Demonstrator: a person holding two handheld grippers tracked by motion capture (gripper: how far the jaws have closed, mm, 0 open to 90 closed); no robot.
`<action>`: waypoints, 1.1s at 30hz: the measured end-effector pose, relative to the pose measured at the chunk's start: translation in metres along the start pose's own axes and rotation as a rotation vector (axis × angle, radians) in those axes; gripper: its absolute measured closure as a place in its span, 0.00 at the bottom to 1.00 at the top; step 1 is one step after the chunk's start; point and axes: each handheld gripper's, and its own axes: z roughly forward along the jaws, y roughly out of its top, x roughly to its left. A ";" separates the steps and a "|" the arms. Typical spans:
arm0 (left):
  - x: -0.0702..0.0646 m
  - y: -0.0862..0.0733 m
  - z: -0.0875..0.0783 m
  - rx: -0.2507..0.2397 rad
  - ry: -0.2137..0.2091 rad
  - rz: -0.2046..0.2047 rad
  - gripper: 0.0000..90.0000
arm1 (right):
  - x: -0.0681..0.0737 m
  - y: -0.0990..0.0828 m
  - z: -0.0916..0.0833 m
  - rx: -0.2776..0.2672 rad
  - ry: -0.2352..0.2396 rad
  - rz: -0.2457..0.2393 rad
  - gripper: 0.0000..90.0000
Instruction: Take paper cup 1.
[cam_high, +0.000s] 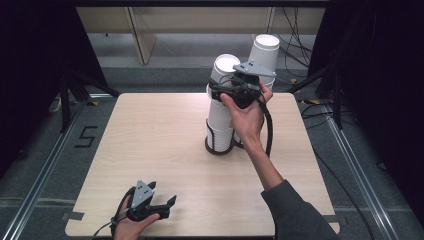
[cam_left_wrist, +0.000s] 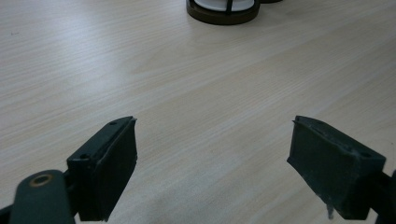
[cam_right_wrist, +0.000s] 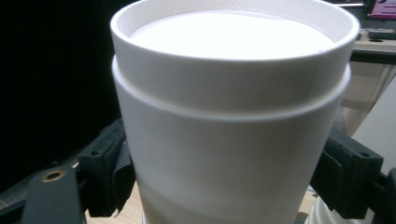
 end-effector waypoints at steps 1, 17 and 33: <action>0.000 0.000 0.000 0.000 0.001 0.000 0.16 | 0.001 0.000 -0.003 0.002 0.015 0.008 0.21; 0.000 0.001 -0.001 -0.024 -0.003 -0.004 0.16 | 0.028 -0.062 -0.054 0.038 0.274 -0.026 0.21; 0.001 0.002 -0.003 -0.034 -0.006 -0.002 0.16 | 0.037 -0.124 -0.054 0.136 0.394 0.001 0.21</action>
